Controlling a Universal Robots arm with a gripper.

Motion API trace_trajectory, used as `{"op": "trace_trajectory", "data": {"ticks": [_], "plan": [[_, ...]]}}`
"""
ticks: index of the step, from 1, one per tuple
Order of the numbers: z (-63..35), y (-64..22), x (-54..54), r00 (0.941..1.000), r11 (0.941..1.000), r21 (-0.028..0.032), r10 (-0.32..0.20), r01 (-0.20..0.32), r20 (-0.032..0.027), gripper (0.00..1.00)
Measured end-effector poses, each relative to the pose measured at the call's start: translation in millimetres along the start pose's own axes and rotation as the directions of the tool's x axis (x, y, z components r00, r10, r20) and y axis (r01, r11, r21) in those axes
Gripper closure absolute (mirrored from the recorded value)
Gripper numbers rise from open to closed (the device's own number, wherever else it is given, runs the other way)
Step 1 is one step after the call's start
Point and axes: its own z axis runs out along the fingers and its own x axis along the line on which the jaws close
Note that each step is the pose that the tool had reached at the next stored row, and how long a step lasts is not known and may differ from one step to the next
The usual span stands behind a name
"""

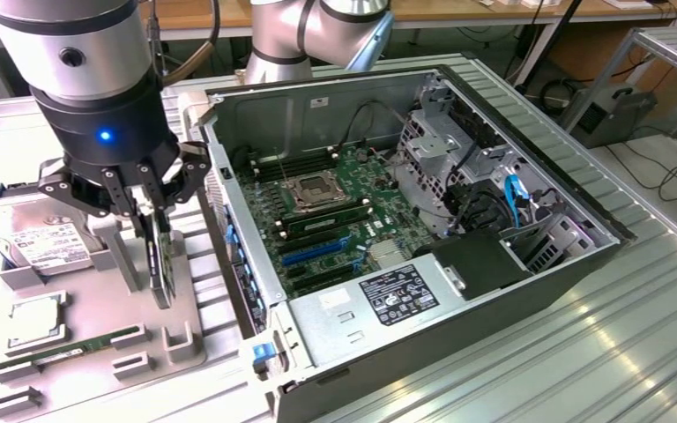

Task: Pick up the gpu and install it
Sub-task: 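Pick up the gpu and move the gpu toward the slot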

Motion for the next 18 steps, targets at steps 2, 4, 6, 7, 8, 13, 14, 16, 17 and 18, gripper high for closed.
{"op": "trace_trajectory", "data": {"ticks": [2,4,6,7,8,13,14,16,17,18], "plan": [[-0.4,0.0,0.0,1.0000,1.0000,0.0000,0.000,0.000,-0.0001,0.74],[-0.6,0.0,0.0,1.0000,1.0000,0.0000,0.000,0.000,0.0000,0.74],[-1.0,0.0,0.0,1.0000,1.0000,0.0001,0.000,0.000,-0.0001,0.74],[-1.0,0.0,0.0,1.0000,1.0000,0.0000,0.000,0.000,0.0000,0.74],[-1.8,0.1,0.0,1.0000,1.0000,0.0000,0.000,0.000,-0.0001,0.74],[-3.0,0.1,-0.1,1.0000,1.0000,0.0001,0.000,0.000,-0.0001,0.74],[-3.2,0.1,-0.1,1.0000,1.0000,0.0001,0.000,0.000,-0.0001,0.74],[-4.2,0.2,-0.1,1.0000,1.0000,0.0001,0.000,0.000,-0.0001,0.74],[-4.3,0.2,-0.1,1.0000,1.0000,0.0000,0.000,0.000,0.0000,0.74],[-4.3,0.2,-0.1,1.0000,1.0000,0.0000,0.000,0.000,-0.0001,0.74]]}}
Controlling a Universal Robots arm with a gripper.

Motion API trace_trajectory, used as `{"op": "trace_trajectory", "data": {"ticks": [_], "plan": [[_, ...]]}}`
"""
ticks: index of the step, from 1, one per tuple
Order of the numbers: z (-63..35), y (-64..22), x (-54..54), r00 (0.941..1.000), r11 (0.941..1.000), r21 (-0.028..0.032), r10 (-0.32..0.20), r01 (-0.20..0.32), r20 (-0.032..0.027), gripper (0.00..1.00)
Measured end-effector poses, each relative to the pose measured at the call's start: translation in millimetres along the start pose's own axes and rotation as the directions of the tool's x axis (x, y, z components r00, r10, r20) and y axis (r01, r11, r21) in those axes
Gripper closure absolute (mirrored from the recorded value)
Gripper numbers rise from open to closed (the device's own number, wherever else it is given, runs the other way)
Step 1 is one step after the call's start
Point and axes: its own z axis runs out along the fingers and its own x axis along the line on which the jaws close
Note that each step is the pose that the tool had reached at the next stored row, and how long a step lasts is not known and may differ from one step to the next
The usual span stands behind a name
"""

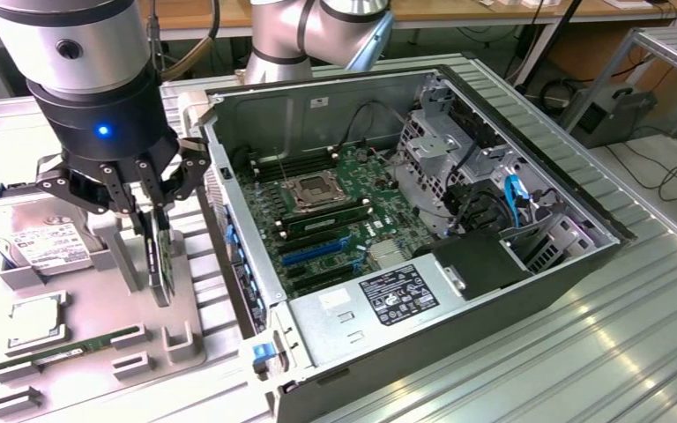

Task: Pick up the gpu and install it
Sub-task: 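Pick up the gpu and move the gpu toward the slot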

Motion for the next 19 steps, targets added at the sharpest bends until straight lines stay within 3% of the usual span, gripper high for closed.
{"op": "trace_trajectory", "data": {"ticks": [9,19], "plan": [[-1.8,0.3,0.0,1.0000,1.0000,0.0001,0.000,0.000,-0.0001,0.74],[-14.6,2.8,-0.2,1.0000,1.0000,0.0000,0.000,0.000,0.0001,0.74]]}}
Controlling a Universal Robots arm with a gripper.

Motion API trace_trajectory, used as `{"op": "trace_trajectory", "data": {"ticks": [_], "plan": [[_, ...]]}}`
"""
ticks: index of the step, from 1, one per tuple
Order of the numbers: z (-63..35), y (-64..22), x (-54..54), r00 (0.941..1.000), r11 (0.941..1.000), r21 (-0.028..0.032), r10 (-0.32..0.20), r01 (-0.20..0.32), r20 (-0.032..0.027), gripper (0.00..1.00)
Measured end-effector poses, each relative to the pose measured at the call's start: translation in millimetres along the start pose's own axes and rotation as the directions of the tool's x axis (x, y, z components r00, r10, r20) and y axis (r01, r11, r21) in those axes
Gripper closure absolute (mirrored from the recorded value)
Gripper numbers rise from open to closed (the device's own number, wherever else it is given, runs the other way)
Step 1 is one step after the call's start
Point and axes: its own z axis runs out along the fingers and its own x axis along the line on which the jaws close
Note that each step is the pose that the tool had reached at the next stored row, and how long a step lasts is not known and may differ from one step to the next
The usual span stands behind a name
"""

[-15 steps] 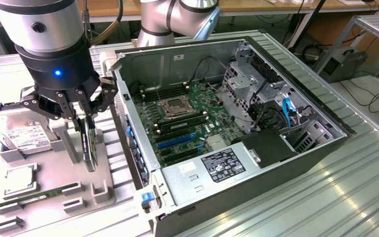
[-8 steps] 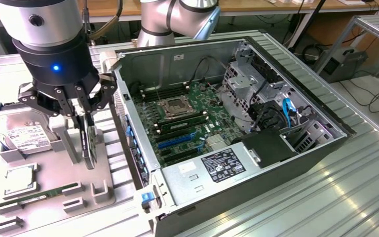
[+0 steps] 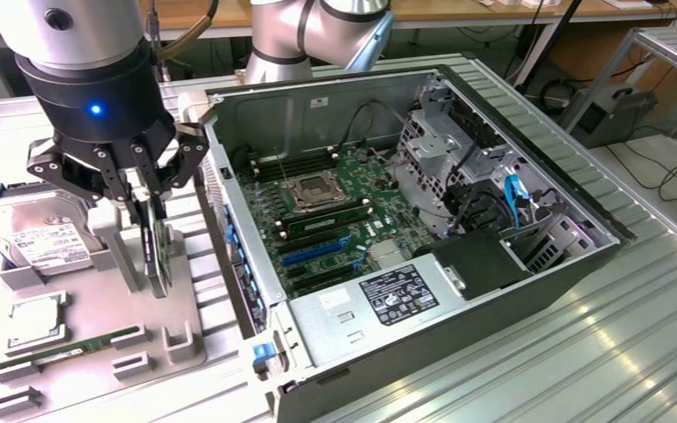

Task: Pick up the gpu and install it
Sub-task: 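Pick up the gpu and move the gpu toward the slot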

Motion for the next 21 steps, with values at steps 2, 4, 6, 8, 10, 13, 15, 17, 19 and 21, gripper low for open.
{"op": "trace_trajectory", "data": {"ticks": [2,4,6,8,10,13,15,17,19,21], "plan": [[-0.2,0.0,0.0,1.0000,1.0000,-0.0001,0.000,0.000,0.0000,0.74],[-0.6,0.0,0.0,1.0000,1.0000,0.0000,0.000,0.000,0.0000,0.74],[-0.9,0.0,0.0,1.0000,1.0000,0.0001,0.000,0.000,-0.0001,0.74],[-1.4,0.1,0.0,1.0000,1.0000,-0.0001,0.000,0.000,0.0001,0.74],[-1.7,0.1,0.0,1.0000,1.0000,0.0000,0.000,0.000,0.0000,0.74],[-1.9,0.1,0.0,1.0000,1.0000,0.0000,0.000,0.000,0.0000,0.74],[-2.4,0.1,-0.1,1.0000,1.0000,0.0000,0.000,0.000,-0.0001,0.74],[-3.0,0.1,-0.1,1.0000,1.0000,0.0000,0.000,0.000,-0.0001,0.74],[-3.1,0.1,-0.1,1.0000,1.0000,0.0000,0.000,0.000,0.0000,0.74],[-3.4,0.1,-0.1,1.0000,1.0000,0.0000,-0.001,0.001,-0.0001,0.74]]}}
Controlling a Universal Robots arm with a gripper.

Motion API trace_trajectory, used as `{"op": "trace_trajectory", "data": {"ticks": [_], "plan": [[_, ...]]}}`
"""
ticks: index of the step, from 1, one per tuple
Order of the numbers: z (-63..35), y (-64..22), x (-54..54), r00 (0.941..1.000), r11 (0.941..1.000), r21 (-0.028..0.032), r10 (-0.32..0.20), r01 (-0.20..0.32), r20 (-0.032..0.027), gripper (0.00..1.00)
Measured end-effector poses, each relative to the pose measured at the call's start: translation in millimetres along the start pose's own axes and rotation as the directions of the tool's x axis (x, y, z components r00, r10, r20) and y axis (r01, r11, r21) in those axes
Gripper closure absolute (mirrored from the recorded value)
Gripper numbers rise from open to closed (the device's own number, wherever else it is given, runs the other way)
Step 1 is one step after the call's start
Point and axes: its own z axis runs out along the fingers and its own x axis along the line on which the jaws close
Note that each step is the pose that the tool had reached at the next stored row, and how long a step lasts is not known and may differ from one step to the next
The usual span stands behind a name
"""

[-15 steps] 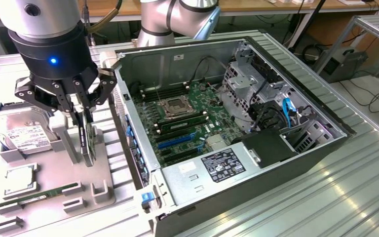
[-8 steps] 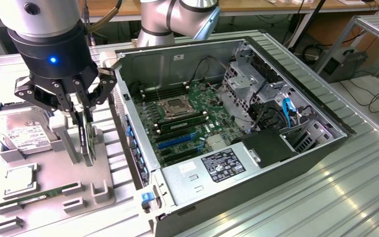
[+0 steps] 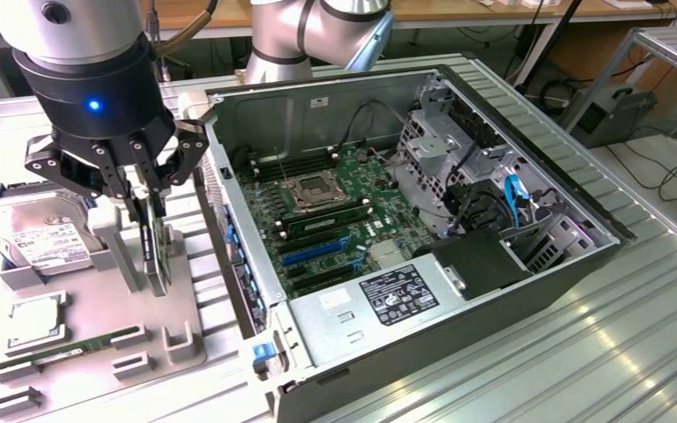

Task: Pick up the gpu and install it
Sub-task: 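Pick up the gpu and move the gpu toward the slot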

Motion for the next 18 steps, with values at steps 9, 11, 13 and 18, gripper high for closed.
{"op": "trace_trajectory", "data": {"ticks": [9,11,13,18], "plan": [[-2.4,0.1,-0.1,1.0000,1.0000,-0.0001,-0.001,0.001,0.0000,0.74],[-3.6,0.1,-0.1,1.0000,1.0000,-0.0001,-0.001,0.001,0.0000,0.74],[-4.3,0.2,-0.1,1.0000,1.0000,-0.0001,-0.001,0.001,0.0001,0.74],[-5.3,0.2,-0.2,1.0000,1.0000,-0.0001,-0.001,0.001,0.0001,0.74]]}}
